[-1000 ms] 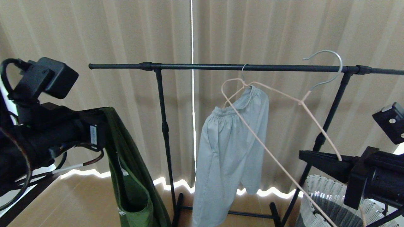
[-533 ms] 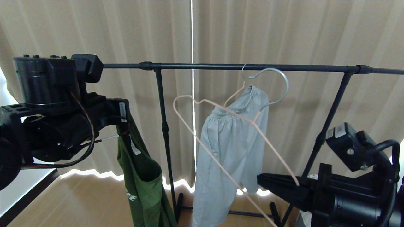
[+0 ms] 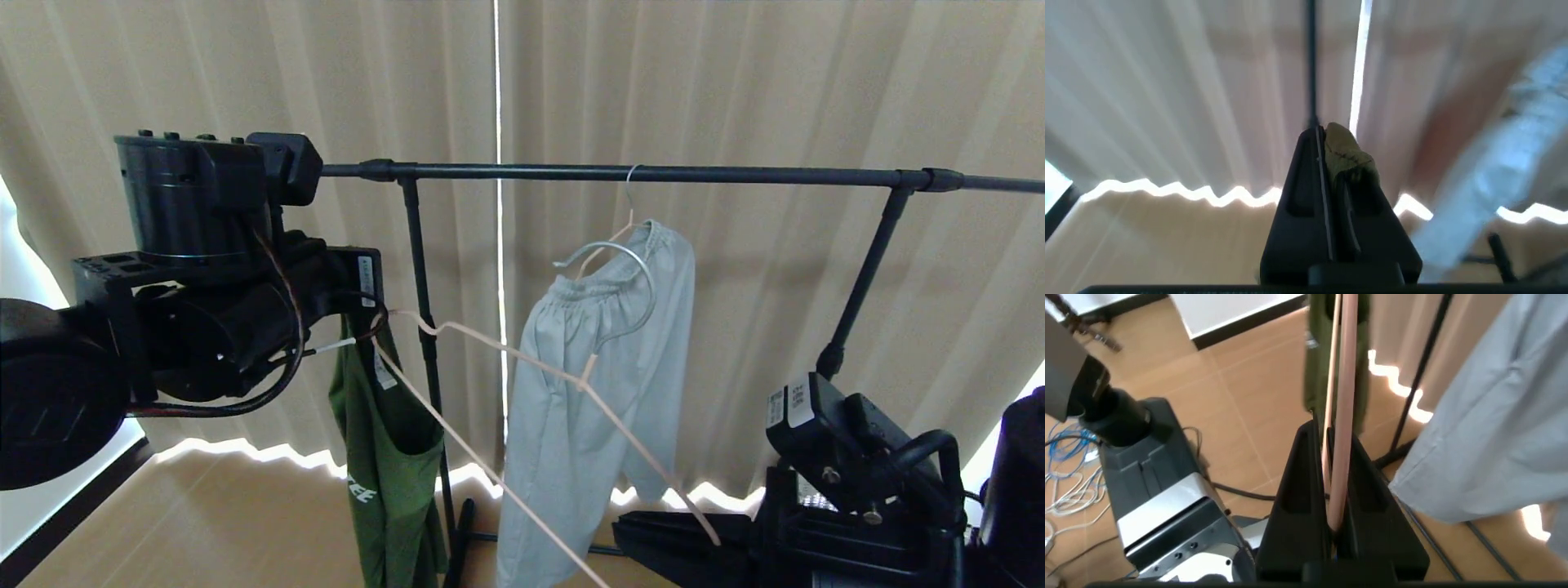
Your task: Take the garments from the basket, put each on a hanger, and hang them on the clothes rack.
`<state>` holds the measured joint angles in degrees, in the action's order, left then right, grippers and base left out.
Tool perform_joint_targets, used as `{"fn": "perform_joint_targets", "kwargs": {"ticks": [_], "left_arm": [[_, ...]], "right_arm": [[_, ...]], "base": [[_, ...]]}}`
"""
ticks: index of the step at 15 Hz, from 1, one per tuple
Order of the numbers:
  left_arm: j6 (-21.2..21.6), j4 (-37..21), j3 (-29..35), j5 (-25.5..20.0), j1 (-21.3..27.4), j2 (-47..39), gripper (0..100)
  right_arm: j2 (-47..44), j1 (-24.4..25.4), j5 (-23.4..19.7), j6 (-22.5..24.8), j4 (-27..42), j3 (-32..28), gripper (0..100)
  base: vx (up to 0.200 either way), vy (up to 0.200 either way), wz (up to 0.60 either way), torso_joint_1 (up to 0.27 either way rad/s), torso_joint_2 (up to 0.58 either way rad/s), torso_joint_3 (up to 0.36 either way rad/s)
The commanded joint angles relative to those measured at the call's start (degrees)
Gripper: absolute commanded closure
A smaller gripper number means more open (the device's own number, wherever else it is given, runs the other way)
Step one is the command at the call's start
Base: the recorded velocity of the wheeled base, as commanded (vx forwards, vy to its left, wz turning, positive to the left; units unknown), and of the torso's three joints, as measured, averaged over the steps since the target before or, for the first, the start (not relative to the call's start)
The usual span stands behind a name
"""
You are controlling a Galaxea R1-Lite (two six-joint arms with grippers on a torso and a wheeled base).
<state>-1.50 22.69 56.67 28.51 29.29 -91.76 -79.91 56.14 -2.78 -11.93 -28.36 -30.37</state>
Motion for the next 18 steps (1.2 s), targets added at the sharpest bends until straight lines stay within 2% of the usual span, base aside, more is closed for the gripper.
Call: {"fn": "perform_joint_targets", "kwargs": {"ticks": [1,7,10,16,18], "left_arm": [[0.01,-0.01,0.10,0.05,0.59,0.00,100],[-0.08,0.08,-0.51,0.05,0.59,0.00,100],[-0.26,0.08,-0.51,2.25,0.41,0.18,100],[-0.17,0.08,-0.07,2.34,-0.11,0.18,100],[0.01,0.08,0.19,2.34,-1.96,0.00,100]], "right_arm": [[-0.77,0.99,-0.03,-0.02,-0.03,-0.31,100],[-3.24,0.38,0.41,-0.11,-0.12,-2.77,100],[-6.58,-2.88,0.49,-0.11,-1.35,-5.32,100],[-6.93,-3.23,0.32,0.16,-3.72,-4.97,100],[-6.40,-3.23,0.41,0.07,-3.64,-4.35,100]], "base": [[0.000,0.000,0.00,0.000,0.00,0.000],[0.000,0.000,0.00,0.000,0.00,0.000],[0.000,0.000,0.00,0.000,0.00,0.000],[0.000,0.000,0.00,0.000,0.00,0.000],[0.000,0.000,0.00,0.000,0.00,0.000]]}}
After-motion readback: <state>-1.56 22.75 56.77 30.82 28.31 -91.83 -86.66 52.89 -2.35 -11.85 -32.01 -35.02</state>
